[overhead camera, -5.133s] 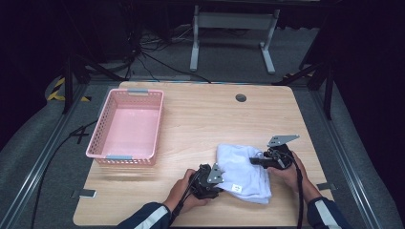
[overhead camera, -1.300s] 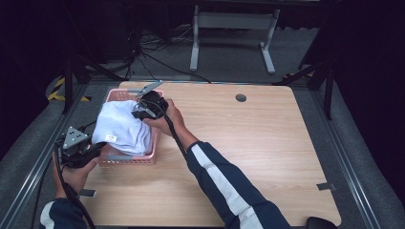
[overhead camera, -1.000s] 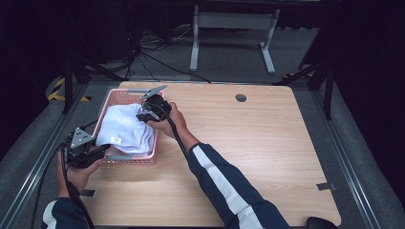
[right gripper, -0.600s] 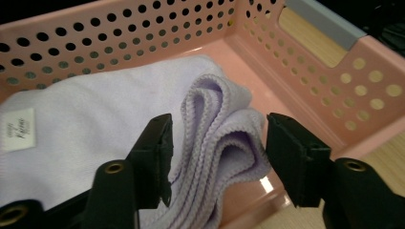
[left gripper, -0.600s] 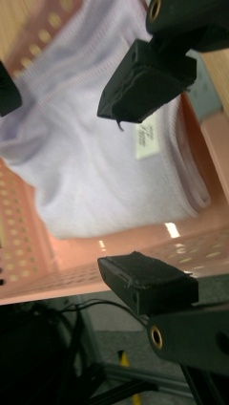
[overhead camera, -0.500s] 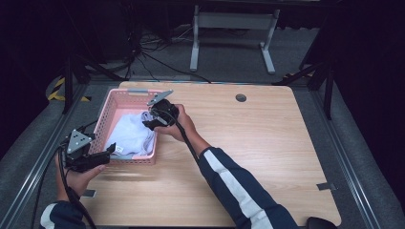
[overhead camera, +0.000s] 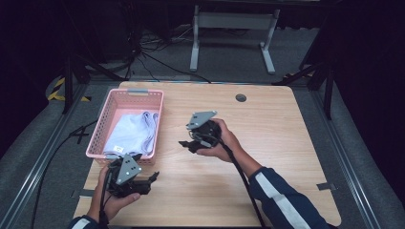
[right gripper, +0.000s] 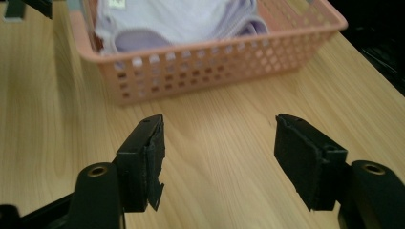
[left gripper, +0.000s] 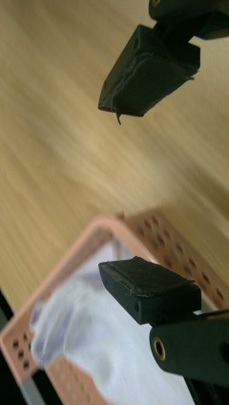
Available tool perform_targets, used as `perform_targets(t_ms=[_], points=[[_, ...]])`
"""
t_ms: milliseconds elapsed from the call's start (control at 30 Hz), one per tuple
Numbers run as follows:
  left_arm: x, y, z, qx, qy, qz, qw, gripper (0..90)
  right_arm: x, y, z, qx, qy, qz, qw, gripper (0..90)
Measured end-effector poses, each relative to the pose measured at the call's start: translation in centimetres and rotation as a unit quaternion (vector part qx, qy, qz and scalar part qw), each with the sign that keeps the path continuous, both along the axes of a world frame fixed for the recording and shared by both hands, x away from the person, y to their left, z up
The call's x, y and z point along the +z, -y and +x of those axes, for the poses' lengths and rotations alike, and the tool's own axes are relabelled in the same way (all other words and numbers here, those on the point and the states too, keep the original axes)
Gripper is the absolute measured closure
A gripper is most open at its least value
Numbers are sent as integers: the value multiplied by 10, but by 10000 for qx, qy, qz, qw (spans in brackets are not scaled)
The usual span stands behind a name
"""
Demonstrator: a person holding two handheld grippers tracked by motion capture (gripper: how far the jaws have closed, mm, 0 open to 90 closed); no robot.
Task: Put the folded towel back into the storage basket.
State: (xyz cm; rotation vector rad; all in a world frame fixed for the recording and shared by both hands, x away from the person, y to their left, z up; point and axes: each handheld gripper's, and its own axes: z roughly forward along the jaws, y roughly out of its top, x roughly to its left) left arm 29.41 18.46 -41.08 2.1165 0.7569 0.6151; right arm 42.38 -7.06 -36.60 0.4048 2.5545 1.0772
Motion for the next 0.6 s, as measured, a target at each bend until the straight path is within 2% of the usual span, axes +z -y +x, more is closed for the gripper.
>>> perform_targets(t_ms=[67,100,133,167,267,300,333,433,500,533,567,600], points=[[-8,9,-1,-210,-144,51,9997,218,-4,21,-10,-47,62,-84,9999,345],[-11,12,-1,-307,-197,147,9992,219,-5,31,-15,-52,100,-117,9999,344],[-11,12,-1,-307,-197,147,9992,215,-7,41,-18,-117,89,-91,9999,339],[-16,16,-1,-374,-265,172,9988,215,-7,41,-18,-117,89,-91,9999,339],[-27,25,0,-552,-380,374,9970,214,-15,74,-32,-239,85,-130,9996,324],[-29,27,0,-607,-402,410,9965,217,-22,94,-41,-333,113,-203,9992,317],[-32,30,0,-642,-459,440,9959,217,-22,94,-41,-333,113,-203,9992,317],[-39,37,2,-781,-576,558,9937,222,-33,125,-55,-526,133,-273,9982,303],[-42,39,3,-868,-567,560,9930,220,-40,144,-62,-665,116,-263,9974,300],[-45,42,4,-905,-645,569,9922,218,-48,163,-70,-776,-10,-78,9970,299],[-45,42,4,-905,-645,569,9922,218,-48,163,-70,-776,-10,-78,9970,299],[-47,43,5,-928,-670,588,9917,218,-56,180,-75,-895,-49,-112,9959,290]])
